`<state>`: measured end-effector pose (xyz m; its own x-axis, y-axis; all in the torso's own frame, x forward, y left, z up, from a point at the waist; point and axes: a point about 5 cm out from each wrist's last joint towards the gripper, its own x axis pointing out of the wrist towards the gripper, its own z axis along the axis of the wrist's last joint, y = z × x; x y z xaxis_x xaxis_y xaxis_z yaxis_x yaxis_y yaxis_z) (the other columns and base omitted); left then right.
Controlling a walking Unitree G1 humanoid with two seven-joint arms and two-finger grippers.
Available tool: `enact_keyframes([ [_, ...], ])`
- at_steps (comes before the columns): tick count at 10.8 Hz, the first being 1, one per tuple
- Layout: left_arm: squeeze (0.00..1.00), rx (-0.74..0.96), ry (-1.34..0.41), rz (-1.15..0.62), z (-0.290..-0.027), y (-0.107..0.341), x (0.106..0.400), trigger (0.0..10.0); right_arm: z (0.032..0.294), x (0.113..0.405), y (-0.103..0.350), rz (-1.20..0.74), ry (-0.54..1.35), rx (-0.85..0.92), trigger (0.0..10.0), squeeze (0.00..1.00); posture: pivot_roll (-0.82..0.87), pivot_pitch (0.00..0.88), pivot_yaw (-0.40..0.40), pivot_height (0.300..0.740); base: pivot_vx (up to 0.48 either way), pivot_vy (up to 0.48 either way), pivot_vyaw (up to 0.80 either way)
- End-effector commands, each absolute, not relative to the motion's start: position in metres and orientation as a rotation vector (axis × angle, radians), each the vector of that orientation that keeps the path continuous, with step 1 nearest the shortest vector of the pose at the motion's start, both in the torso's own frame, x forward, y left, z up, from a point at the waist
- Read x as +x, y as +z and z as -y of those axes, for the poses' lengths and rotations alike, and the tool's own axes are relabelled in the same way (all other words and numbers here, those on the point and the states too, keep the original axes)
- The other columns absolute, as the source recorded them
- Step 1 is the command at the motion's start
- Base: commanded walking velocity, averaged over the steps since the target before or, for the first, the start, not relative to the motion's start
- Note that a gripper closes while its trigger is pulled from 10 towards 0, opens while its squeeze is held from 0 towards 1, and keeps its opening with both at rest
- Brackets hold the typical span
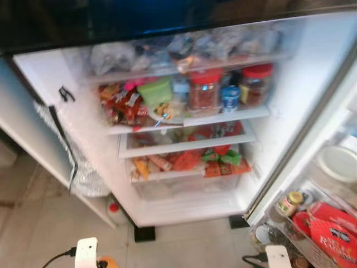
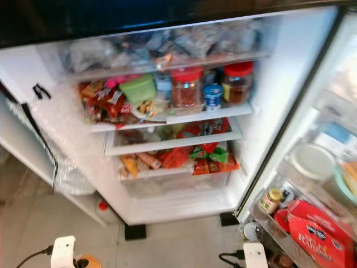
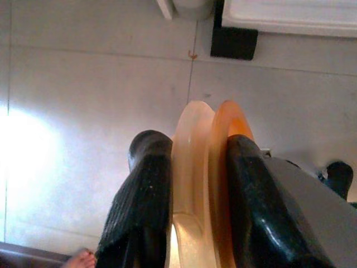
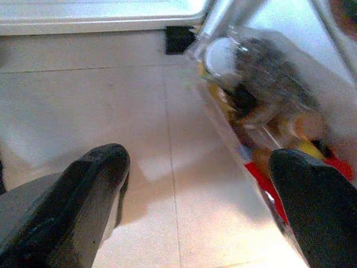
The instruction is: Restocking fridge
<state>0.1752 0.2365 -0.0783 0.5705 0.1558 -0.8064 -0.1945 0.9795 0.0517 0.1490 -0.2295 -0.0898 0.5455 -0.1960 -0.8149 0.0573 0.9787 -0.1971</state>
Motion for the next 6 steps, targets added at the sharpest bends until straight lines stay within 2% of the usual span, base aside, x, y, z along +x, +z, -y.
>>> enact_keyframes([
  [1,0.0,-0.054,0.171,-0.928,-0.232,-0.079,0.175,10.0,0.229,0.143,-0.092,-1.006,-0.156,-0.146,10.0,0.0,-0.12,0.076,0.091,0.74,0.0,0.0,0.0],
  [4,0.0,-0.022,0.121,-0.845,-0.231,-0.073,0.183,10.0,0.229,0.144,-0.092,-1.005,-0.148,-0.145,10.0,0.0,-0.12,0.077,0.095,0.74,0.0,0.0,0.0],
  [5,0.0,0.009,0.066,-0.722,-0.216,-0.055,0.219,10.0,0.23,0.143,-0.092,-1.006,-0.152,-0.145,10.0,0.0,-0.12,0.081,0.097,0.74,0.0,0.0,0.0],
  [6,0.0,0.031,0.044,-0.519,-0.203,-0.017,0.272,10.0,0.23,0.142,-0.093,-1.009,-0.156,-0.142,10.0,0.0,-0.12,0.085,0.096,0.74,0.0,0.0,0.0],
])
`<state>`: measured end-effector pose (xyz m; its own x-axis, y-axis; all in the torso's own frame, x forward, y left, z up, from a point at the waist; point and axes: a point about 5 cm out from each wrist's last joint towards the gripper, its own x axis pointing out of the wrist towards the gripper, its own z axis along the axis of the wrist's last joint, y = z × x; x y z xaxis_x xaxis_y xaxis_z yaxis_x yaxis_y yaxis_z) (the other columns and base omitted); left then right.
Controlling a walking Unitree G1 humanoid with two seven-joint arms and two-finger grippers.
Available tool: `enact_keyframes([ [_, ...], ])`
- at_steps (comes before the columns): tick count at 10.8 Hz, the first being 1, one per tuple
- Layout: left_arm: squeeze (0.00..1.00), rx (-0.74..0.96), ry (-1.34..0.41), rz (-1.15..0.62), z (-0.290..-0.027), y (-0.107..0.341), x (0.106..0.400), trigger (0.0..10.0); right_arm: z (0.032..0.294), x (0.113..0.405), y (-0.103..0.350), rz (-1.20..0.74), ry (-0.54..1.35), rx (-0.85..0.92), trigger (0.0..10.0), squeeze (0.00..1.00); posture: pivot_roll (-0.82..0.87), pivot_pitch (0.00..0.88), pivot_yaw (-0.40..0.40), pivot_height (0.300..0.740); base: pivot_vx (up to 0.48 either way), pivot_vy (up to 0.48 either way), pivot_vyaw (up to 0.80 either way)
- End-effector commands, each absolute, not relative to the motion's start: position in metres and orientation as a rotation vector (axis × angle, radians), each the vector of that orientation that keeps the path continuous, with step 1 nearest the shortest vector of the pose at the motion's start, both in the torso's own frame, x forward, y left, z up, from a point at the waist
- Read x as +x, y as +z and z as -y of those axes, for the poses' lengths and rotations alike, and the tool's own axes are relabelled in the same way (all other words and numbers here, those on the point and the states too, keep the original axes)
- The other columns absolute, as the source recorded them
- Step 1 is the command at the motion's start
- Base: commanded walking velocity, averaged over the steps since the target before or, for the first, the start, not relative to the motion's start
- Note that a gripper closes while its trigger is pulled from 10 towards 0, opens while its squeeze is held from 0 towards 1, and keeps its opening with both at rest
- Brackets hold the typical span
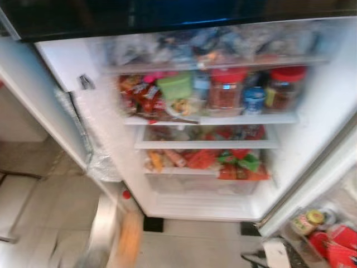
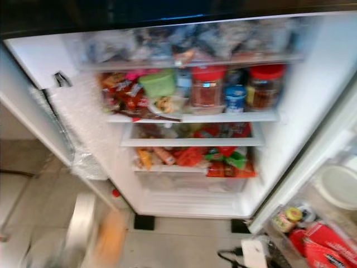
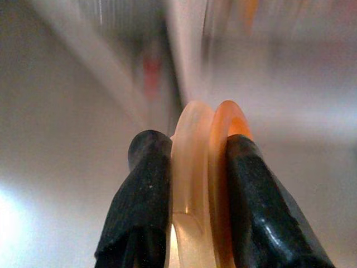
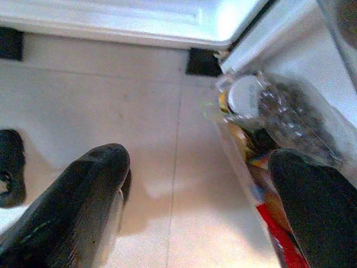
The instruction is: Restocking fridge
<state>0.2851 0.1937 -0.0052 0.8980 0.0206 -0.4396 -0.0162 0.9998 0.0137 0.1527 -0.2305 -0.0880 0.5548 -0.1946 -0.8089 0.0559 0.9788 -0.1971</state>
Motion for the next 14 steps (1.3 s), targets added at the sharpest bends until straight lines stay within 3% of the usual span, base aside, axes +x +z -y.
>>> enact_keyframes([
  [1,0.0,0.001,0.041,-0.372,-0.2,0.005,0.29,10.0,0.231,0.14,-0.093,-1.012,-0.158,-0.142,10.0,0.0,-0.12,0.088,0.094,0.74,0.0,0.0,0.0],
  [2,0.0,-0.056,-0.048,-0.195,-0.185,0.032,0.308,10.0,0.231,0.139,-0.093,-1.02,-0.15,-0.149,10.0,0.0,-0.11,0.095,0.092,0.74,0.0,0.0,0.0],
  [4,0.0,-0.063,-0.256,-0.119,-0.154,0.049,0.316,10.0,0.231,0.137,-0.094,-1.022,-0.148,-0.147,10.0,0.0,-0.11,0.098,0.1,0.74,0.0,0.0,0.0],
  [5,0.0,-0.34,-0.344,-0.126,-0.135,0.052,0.314,10.0,0.23,0.136,-0.094,-1.023,-0.151,-0.146,10.0,0.0,-0.12,0.1,0.103,0.74,0.0,0.0,0.0],
  [6,0.0,-0.688,-0.327,-0.128,-0.133,0.054,0.312,10.0,0.23,0.136,-0.095,-1.024,-0.152,-0.144,10.0,0.0,-0.12,0.1,0.103,0.74,0.0,0.0,0.0],
  [7,0.0,-0.785,-0.276,-0.129,-0.139,0.051,0.31,10.0,0.23,0.136,-0.095,-1.025,-0.152,-0.143,10.0,0.0,-0.12,0.101,0.103,0.74,0.0,0.0,0.0],
  [8,0.0,-1.008,-0.204,-0.124,-0.157,0.039,0.302,10.0,0.23,0.136,-0.095,-1.024,-0.157,-0.138,10.0,0.0,-0.11,0.102,0.099,0.74,0.0,0.0,0.0],
  [9,0.0,-1.079,-0.189,-0.126,-0.164,0.035,0.296,10.0,0.231,0.136,-0.094,-1.023,-0.156,-0.139,10.0,0.0,-0.11,0.101,0.097,0.74,0.0,0.0,0.0],
  [14,0.0,-1.023,-0.307,-0.218,-0.156,0.036,0.293,10.0,0.23,0.138,-0.094,-1.017,-0.162,-0.121,10.0,0.0,-0.11,0.097,0.099,0.74,0.0,0.0,0.0],
])
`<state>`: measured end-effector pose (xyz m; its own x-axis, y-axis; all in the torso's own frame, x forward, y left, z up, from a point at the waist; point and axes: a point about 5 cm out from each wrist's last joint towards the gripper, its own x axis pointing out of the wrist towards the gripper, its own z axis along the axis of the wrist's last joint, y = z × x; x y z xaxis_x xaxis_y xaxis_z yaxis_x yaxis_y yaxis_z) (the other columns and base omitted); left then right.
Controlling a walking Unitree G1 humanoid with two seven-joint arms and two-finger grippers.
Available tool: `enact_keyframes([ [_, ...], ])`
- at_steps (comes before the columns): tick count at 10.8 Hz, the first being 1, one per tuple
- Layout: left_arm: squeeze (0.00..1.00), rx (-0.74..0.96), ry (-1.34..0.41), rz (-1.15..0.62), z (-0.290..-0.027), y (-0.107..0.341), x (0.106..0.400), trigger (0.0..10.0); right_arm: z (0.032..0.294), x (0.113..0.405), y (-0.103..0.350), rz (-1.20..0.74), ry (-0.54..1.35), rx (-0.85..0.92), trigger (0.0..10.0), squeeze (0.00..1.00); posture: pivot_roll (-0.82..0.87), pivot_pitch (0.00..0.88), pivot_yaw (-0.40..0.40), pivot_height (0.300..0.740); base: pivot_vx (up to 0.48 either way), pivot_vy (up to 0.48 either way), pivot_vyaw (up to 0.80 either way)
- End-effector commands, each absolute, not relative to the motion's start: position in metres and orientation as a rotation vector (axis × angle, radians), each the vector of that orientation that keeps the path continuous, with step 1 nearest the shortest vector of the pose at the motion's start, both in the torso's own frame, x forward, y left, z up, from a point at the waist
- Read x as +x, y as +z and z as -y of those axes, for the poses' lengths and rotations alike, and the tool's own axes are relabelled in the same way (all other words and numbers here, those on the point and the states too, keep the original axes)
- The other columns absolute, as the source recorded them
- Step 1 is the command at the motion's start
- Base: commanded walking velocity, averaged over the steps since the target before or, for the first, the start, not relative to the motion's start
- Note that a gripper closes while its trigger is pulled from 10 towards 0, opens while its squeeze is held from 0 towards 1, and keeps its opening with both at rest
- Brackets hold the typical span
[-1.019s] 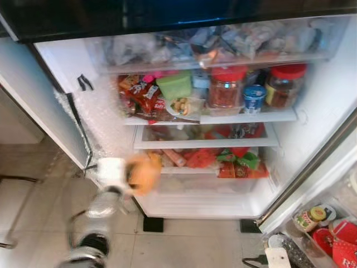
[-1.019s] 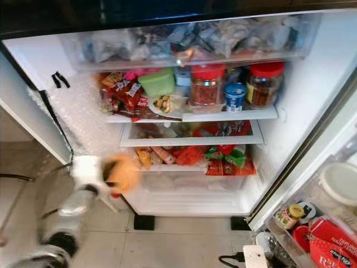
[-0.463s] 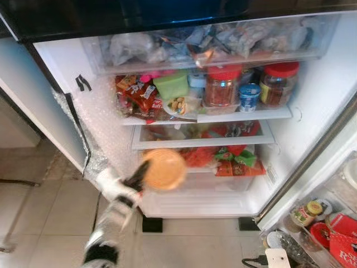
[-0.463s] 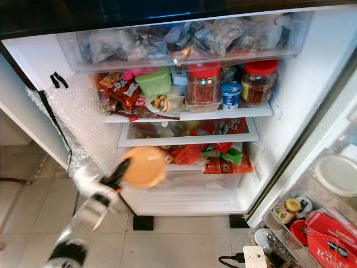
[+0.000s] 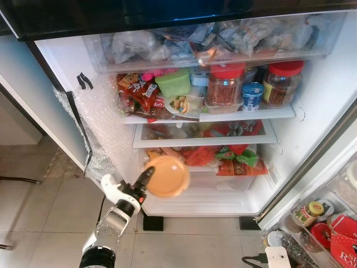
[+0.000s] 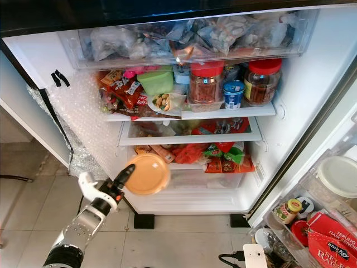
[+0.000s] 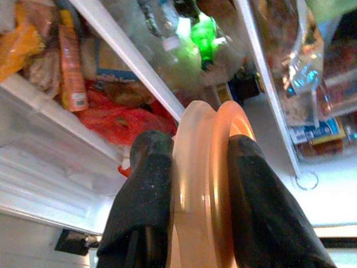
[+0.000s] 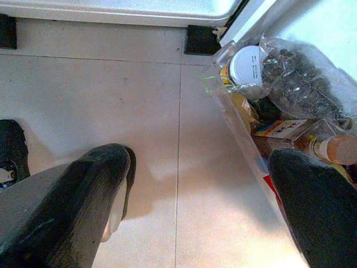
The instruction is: Restocking fridge
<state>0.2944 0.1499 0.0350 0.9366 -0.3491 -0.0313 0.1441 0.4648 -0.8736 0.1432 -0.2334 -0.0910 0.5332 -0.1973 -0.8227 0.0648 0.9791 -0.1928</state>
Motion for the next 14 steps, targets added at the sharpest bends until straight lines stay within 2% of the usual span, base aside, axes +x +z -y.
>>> enact_keyframes([
  [1,0.0,-1.003,-0.321,-0.234,-0.1552,0.0355,0.2931,10.0,0.2297,0.1371,-0.0944,-1.025,-0.164,-0.127,10.0,0.0,-0.11,0.093,0.101,0.74,0.0,0.0,0.0],
  [3,0.0,-0.978,-0.335,-0.253,-0.1547,0.0344,0.2925,10.0,0.2291,0.1365,-0.0949,-1.029,-0.173,-0.121,10.0,0.0,-0.12,0.083,0.106,0.74,0.0,0.0,-0.69],
  [9,0.0,-0.923,-0.359,-0.275,-0.1526,0.0348,0.2929,10.0,0.227,0.1372,-0.0951,-1.027,-0.165,-0.115,10.0,0.0,-0.12,0.084,0.11,0.74,0.0,0.0,0.0],
  [11,0.0,-0.915,-0.372,-0.278,-0.1499,0.0356,0.293,10.0,0.2268,0.1369,-0.0955,-1.037,-0.159,-0.108,10.0,0.0,-0.12,0.092,0.108,0.74,0.0,0.0,-0.53],
  [14,0.0,-0.912,-0.371,-0.276,-0.1496,0.0359,0.2934,10.0,0.2273,0.1372,-0.0954,-1.045,-0.15,-0.122,10.0,0.0,-0.12,0.096,0.107,0.74,0.0,0.0,0.0],
])
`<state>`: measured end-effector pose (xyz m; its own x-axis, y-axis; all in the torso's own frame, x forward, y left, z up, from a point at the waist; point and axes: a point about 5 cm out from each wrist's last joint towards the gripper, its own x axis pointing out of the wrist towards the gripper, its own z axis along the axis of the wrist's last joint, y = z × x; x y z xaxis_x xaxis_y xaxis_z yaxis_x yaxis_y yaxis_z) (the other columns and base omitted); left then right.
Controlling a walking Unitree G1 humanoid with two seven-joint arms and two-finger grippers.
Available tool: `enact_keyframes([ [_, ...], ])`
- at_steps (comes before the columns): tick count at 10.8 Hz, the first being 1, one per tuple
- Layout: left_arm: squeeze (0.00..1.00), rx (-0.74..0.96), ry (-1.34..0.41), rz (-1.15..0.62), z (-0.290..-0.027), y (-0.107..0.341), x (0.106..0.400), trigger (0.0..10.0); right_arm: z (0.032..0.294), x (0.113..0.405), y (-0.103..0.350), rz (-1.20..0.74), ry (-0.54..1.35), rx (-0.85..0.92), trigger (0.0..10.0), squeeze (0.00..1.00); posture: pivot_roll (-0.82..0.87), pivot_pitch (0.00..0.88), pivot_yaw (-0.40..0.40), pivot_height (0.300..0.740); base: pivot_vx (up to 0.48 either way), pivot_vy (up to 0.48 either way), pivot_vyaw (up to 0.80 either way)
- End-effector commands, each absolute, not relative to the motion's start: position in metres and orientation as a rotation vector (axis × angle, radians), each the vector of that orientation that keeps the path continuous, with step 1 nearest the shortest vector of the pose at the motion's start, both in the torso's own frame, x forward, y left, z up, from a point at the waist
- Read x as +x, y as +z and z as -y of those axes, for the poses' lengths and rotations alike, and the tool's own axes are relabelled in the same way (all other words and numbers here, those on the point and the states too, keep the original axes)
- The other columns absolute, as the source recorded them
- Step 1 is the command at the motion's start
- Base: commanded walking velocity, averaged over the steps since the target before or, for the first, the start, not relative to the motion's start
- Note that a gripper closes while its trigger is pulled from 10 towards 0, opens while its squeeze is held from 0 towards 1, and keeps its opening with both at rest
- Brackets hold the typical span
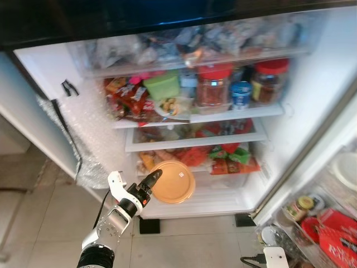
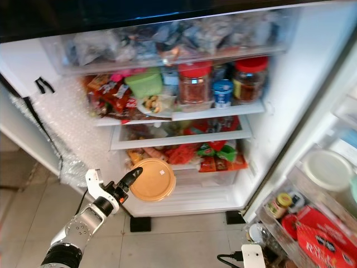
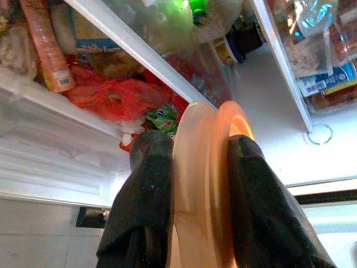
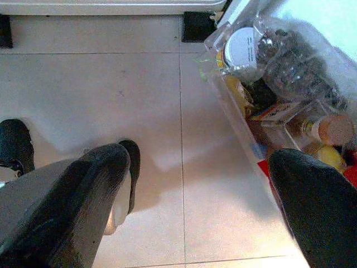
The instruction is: Restocking fridge
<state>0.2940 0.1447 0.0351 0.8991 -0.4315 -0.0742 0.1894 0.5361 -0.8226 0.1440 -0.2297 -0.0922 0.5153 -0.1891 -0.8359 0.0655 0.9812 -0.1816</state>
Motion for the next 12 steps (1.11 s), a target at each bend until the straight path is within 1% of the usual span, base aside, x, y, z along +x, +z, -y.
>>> enact_keyframes([
  [1,0.0,-0.914,-0.369,-0.278,-0.1495,0.0358,0.2932,10.0,0.2274,0.1371,-0.0955,-1.046,-0.151,-0.122,10.0,0.0,-0.12,0.099,0.108,0.74,0.0,0.0,0.0],
  [4,0.0,-0.914,-0.366,-0.277,-0.1503,0.0353,0.2922,10.0,0.2271,0.1358,-0.0961,-1.052,-0.157,-0.109,10.0,0.0,-0.11,0.103,0.107,0.74,0.0,0.0,0.0],
  [6,0.0,-0.913,-0.367,-0.279,-0.1502,0.0351,0.2922,10.0,0.2266,0.1361,-0.096,-1.051,-0.141,-0.109,10.0,0.0,-0.11,0.102,0.107,0.74,0.244,0.0,-0.54],
  [12,0.0,-0.912,-0.363,-0.274,-0.1488,0.035,0.2925,10.0,0.2281,0.1365,-0.0955,-1.048,-0.149,-0.112,10.0,0.0,-0.11,0.099,0.102,0.74,0.263,0.0,0.0],
])
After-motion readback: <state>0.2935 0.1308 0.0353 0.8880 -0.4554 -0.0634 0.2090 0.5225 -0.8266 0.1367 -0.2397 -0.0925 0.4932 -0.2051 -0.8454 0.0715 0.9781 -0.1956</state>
